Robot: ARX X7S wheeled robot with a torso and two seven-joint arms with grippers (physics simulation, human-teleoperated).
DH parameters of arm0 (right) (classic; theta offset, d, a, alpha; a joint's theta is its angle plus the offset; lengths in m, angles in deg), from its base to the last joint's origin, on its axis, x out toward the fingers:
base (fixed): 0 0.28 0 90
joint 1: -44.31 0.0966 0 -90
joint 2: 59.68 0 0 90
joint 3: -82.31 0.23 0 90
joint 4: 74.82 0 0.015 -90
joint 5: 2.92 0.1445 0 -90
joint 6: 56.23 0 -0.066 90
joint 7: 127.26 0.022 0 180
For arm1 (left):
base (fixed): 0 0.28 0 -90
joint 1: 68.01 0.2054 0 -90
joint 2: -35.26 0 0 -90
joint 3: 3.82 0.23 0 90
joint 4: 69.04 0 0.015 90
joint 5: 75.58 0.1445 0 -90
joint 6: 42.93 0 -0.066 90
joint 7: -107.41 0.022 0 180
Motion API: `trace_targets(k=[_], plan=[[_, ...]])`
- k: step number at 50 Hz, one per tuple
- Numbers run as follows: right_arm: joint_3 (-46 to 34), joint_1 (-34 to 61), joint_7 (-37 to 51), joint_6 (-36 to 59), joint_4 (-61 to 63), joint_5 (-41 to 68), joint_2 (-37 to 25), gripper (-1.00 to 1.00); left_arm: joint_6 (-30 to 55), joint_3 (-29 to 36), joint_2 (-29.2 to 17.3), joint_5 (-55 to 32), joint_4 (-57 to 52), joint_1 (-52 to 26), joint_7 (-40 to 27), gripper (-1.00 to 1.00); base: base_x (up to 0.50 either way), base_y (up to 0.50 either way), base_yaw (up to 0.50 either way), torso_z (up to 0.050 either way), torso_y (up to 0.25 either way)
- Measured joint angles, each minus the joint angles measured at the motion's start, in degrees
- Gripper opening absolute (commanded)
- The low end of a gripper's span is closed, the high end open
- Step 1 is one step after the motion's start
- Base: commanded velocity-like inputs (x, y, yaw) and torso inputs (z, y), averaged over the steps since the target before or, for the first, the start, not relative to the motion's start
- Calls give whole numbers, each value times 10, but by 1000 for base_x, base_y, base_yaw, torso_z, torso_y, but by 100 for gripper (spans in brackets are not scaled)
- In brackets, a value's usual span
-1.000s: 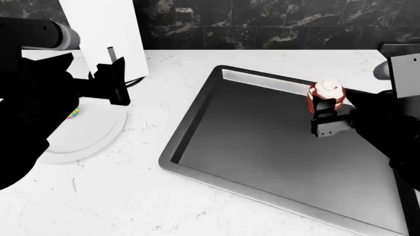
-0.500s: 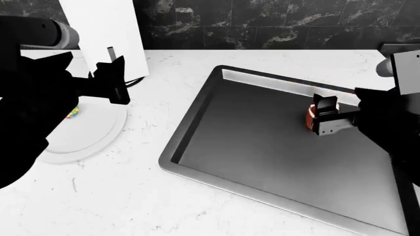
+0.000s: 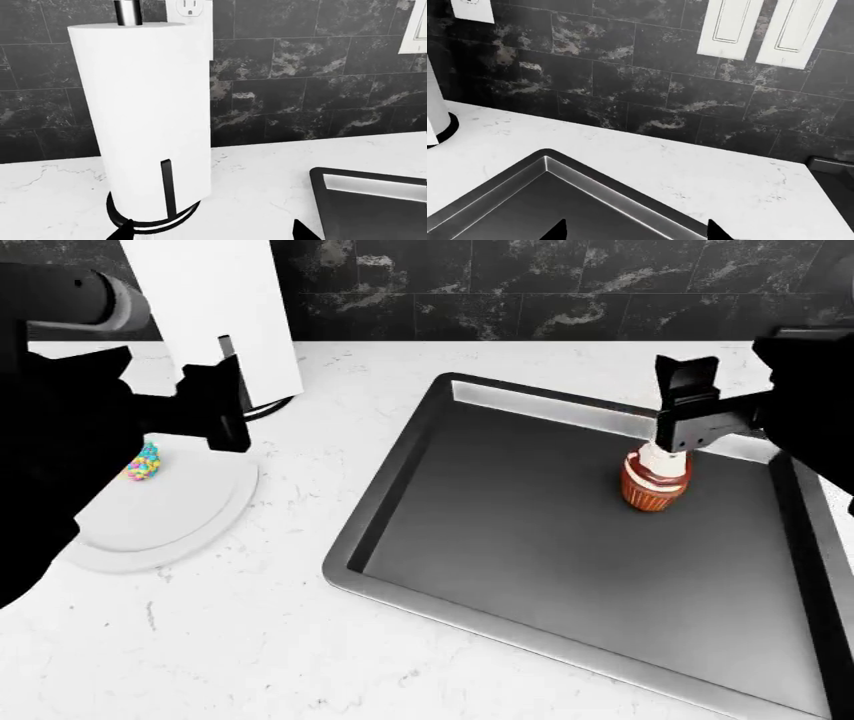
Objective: Move the dessert items from the plate to the tray.
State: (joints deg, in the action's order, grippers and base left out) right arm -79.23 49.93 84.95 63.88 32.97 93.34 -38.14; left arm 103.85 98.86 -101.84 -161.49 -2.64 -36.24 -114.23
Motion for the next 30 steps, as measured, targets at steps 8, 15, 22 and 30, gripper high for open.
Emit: trace_targets(k=[8,15,22,30], plan=[[12,25,-1,18,-2,5,6,100,66,28,-21,-79,51,-69,-61,100,0,0,0,0,0],[19,40,-3,29,-4,8,9,100,135,74,-34,-151,125,-139,-112,100,0,0,0,0,0],[24,45,-5,32,-4,10,11,100,202,123,-34,-181,201,-208,-132,100,0,0,0,0,0],[28,48,-7,33,-2,12,9,100,259,173,-26,-167,281,-267,-107,100,0,0,0,0,0]])
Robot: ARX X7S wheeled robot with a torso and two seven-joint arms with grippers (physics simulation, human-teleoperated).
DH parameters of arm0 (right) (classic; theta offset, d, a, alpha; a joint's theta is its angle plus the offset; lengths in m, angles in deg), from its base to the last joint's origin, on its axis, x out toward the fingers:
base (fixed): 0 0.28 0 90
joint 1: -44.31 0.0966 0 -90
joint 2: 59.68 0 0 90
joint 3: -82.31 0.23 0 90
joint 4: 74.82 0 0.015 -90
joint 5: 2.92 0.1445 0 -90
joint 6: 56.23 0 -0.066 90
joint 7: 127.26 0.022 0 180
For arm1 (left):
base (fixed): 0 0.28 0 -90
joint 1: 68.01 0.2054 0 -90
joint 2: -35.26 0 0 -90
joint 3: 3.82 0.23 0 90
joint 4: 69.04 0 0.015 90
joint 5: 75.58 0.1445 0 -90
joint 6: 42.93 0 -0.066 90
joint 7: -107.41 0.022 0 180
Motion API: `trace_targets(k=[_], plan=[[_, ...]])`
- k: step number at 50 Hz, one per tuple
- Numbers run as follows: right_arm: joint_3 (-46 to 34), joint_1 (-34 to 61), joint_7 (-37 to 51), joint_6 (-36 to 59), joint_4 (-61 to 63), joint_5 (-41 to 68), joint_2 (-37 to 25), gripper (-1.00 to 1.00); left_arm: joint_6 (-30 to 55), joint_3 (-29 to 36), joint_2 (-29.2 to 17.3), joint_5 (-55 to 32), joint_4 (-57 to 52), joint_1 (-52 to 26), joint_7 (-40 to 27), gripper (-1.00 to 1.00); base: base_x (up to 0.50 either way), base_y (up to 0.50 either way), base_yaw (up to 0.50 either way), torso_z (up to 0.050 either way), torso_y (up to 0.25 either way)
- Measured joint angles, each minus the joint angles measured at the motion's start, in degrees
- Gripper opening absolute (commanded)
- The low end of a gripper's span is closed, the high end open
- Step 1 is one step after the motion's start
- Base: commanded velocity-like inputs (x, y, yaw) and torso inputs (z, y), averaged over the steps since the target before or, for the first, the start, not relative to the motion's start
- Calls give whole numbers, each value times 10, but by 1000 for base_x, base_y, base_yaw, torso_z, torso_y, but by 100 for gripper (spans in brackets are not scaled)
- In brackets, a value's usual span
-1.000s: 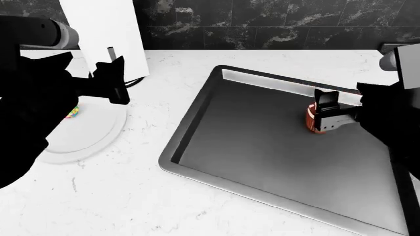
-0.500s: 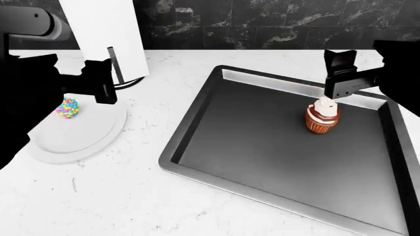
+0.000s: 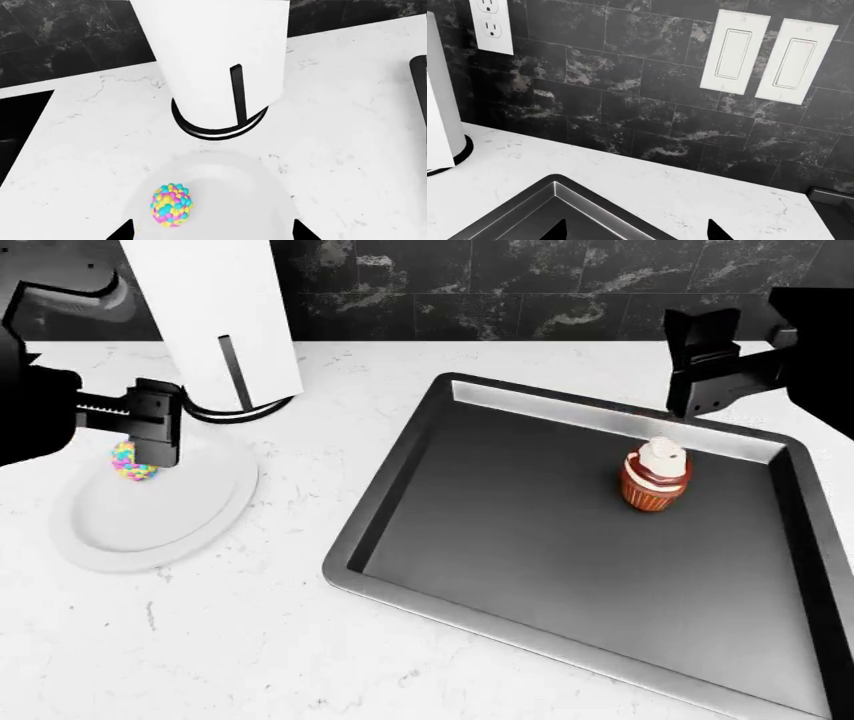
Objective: Move the dessert items from the plate to the tray.
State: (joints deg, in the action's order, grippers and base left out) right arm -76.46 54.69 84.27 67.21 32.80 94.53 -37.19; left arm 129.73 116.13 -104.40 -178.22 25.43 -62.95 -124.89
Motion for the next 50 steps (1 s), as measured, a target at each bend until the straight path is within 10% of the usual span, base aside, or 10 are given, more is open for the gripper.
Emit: trace_targets(k=[30,50], plan=[[0,-26,-7,-20,7,-8,0,100,-35,191,79,250,214,-118,268,100,0,0,0,0,0],[1,-34,-10,-24,5,-12,4,100,-86,242,98,323,282,-105,324,100,0,0,0,0,0]])
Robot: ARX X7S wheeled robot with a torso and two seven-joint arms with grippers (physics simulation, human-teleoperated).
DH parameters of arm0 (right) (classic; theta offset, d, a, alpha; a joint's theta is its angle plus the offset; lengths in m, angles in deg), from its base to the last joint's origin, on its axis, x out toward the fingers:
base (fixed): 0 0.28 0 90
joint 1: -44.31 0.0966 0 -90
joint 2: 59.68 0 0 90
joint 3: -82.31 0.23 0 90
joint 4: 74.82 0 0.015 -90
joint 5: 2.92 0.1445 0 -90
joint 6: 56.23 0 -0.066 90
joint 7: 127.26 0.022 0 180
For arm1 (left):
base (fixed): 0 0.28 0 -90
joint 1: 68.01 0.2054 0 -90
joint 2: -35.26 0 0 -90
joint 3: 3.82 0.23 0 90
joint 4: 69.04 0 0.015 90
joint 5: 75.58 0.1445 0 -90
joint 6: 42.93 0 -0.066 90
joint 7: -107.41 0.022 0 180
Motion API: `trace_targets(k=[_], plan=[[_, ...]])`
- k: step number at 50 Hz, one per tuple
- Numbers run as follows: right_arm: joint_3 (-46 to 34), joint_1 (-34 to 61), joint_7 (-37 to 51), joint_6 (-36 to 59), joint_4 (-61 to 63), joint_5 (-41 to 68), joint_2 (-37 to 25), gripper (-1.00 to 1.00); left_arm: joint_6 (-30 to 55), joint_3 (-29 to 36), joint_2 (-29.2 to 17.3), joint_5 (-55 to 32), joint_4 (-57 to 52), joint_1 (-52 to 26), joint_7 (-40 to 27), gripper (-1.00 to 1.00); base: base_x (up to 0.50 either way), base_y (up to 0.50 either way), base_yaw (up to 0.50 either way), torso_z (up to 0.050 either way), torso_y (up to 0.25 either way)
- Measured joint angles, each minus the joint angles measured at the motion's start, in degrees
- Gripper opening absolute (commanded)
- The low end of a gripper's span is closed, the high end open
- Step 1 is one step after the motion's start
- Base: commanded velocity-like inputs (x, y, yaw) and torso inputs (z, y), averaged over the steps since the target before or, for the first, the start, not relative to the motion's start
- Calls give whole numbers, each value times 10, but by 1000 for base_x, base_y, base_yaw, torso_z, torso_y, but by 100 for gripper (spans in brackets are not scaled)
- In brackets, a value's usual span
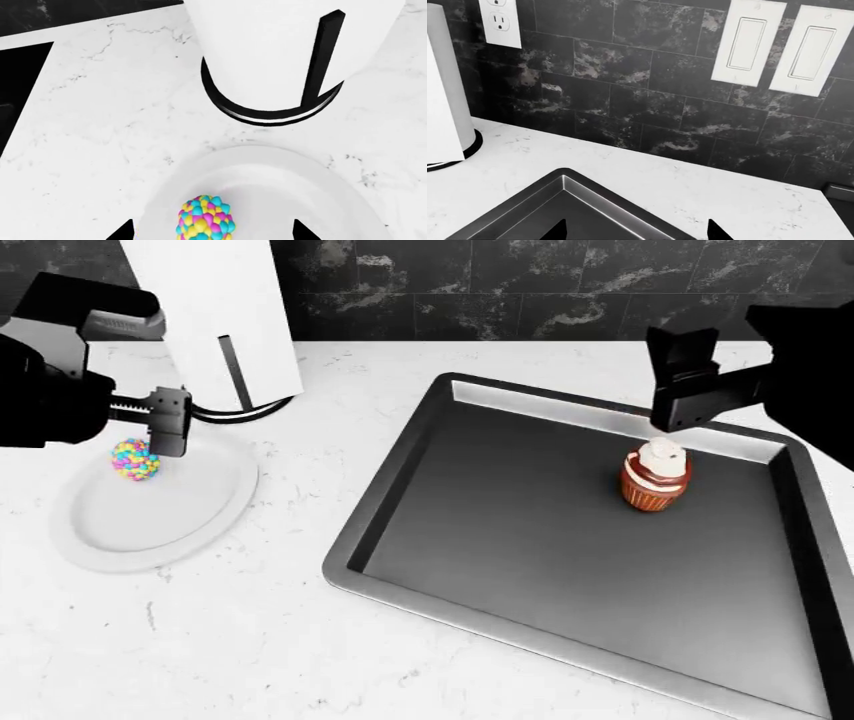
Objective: Move the dessert items from the plate to the tray.
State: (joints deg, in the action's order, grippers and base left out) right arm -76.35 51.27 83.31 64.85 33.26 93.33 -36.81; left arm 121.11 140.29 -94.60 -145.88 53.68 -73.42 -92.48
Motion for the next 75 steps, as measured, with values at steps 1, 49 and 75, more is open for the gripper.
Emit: trace_targets(k=[1,49,75], plan=[[0,0,0,0,0,0,0,100,-2,2,1,2,3,1,2,100,0,0,0,0,0],[5,-14,-1,-2,1,-4,-2,100,-38,31,22,36,55,24,28,100,0,0,0,0,0],[9,-17,1,0,3,-3,-4,100,-42,38,26,38,65,36,35,100,0,0,0,0,0]])
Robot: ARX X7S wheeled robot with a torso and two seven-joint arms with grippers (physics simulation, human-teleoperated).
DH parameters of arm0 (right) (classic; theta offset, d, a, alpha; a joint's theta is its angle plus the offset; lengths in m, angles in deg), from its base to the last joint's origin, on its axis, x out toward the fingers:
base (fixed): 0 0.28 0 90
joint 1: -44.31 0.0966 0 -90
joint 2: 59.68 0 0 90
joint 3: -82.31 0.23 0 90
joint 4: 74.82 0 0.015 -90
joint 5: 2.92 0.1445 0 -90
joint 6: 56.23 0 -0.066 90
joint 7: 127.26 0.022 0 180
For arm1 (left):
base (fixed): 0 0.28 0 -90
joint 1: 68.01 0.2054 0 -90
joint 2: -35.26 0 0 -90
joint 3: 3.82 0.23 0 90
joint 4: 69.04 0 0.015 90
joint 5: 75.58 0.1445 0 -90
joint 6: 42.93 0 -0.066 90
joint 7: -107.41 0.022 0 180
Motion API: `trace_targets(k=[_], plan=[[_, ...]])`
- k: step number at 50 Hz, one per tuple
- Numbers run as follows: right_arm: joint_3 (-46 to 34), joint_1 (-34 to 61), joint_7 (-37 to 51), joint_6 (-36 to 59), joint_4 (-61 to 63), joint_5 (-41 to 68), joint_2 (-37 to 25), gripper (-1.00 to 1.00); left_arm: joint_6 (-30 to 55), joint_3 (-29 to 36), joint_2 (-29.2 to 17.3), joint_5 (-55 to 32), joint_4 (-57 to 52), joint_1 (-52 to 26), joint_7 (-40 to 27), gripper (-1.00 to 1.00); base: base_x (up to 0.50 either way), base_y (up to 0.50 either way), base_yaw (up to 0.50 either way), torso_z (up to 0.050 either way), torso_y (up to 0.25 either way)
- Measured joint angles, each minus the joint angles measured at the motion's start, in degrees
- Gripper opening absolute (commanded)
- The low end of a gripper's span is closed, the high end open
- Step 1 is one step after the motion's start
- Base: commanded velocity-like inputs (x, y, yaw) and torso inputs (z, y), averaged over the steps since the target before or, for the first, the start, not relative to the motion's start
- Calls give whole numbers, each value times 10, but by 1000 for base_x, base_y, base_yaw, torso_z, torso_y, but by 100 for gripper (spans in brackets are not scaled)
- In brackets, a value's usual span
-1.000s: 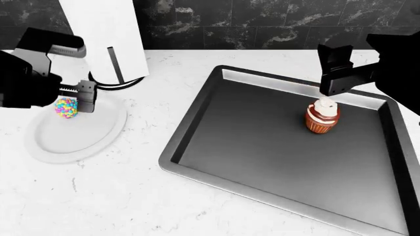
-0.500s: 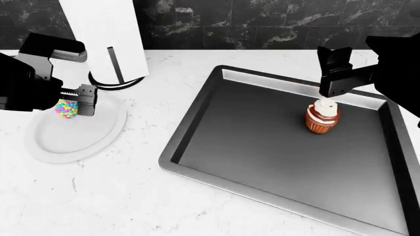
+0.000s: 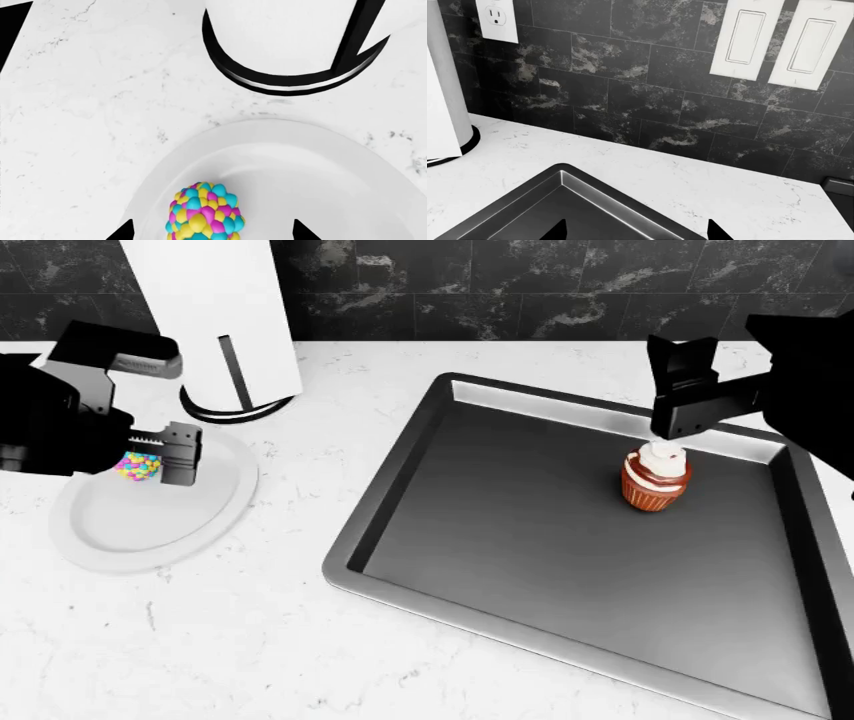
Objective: Move the dessert items from the plate to the tray.
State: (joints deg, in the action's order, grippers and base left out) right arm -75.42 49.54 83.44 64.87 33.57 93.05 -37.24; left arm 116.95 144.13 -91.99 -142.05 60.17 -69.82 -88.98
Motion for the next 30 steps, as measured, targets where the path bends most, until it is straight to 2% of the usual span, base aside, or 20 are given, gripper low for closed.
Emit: trace_targets(k=[18,19,30], plan=[[1,-10,-1,-7,3,-3,-4,100,-21,-6,4,1,22,16,0,100,0,0,0,0,0],[1,-10,-1,-7,3,-3,-4,100,-22,-6,4,1,23,16,0,-100,0,0,0,0,0],[3,-9,0,-2,3,-2,-3,100,-24,-9,3,0,22,18,-3,-100,0,0,0,0,0]])
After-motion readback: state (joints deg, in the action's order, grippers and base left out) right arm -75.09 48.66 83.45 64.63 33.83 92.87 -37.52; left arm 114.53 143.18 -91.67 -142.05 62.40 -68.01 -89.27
